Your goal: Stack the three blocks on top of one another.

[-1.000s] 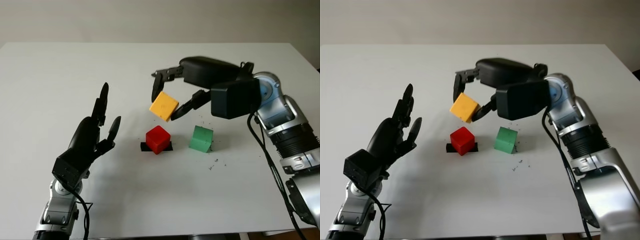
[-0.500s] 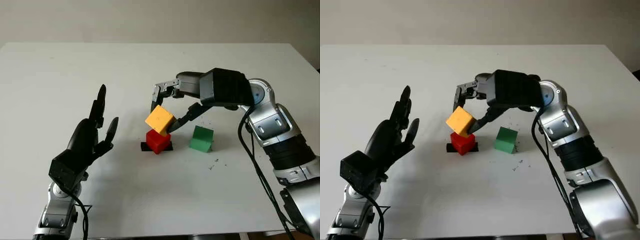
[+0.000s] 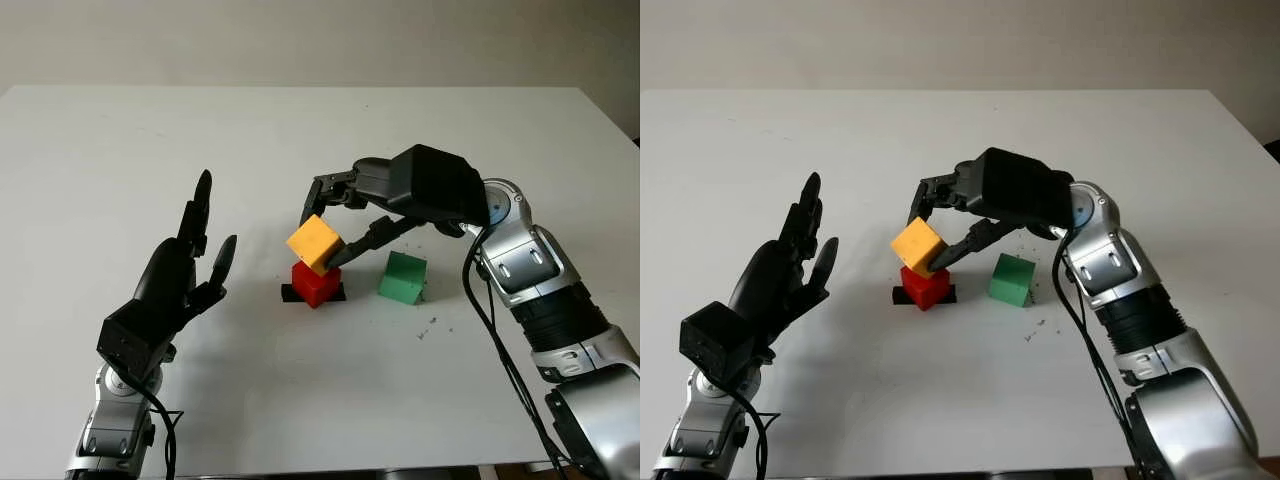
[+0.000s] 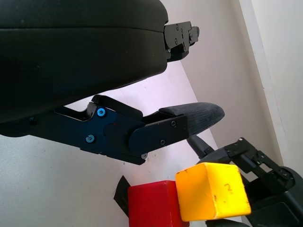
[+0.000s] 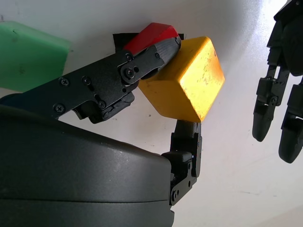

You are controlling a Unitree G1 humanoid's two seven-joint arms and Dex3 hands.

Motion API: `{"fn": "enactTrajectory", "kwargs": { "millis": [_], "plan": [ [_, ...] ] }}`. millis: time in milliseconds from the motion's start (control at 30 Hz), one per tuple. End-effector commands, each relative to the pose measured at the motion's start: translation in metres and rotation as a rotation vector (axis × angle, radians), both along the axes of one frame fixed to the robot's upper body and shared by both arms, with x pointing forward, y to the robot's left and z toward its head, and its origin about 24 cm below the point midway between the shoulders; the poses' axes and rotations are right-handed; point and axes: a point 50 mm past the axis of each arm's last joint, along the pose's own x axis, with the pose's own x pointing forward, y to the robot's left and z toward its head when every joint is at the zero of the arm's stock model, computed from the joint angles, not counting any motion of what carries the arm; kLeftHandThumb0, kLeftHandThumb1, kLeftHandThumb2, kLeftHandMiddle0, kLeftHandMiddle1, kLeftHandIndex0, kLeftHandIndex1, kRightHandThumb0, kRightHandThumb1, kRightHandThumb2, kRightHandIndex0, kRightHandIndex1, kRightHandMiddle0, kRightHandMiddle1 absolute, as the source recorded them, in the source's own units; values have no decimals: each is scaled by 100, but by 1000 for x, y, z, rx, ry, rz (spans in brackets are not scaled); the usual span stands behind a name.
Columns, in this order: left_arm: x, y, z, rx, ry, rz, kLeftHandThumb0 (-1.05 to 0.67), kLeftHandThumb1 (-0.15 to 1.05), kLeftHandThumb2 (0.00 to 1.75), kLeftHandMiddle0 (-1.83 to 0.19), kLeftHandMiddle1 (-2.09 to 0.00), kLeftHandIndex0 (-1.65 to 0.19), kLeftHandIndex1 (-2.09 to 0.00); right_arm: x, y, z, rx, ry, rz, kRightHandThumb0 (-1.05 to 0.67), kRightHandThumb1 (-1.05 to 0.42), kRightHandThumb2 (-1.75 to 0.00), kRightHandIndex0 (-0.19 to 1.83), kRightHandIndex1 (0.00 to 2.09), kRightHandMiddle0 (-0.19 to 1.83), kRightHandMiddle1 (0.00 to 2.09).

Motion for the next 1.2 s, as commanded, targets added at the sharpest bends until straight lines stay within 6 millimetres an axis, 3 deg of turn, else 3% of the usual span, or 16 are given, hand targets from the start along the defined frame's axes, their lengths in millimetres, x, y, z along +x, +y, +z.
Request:
{"fn": "enactTrajectory", "kwargs": {
  "millis": [0,400,1167],
  "plan": [
    [0,-1,4,1,-15,-5,-64,105,65,19,-5,18,-5,1,0,-4,18,-3,-5,-40,-100,-6,19,4,33,141],
    [-1,-1,4,7,-26,-11,-63,105,66,19,-5,18,-5,5,-2,-12,-5,22,-24,-41,-101,-6,17,4,32,142],
    [-2,0,4,4,-16,-15,-62,105,66,18,-5,18,-5,6,-10,-10,-25,60,59,-41,-100,-5,14,4,33,145]
  ]
}}
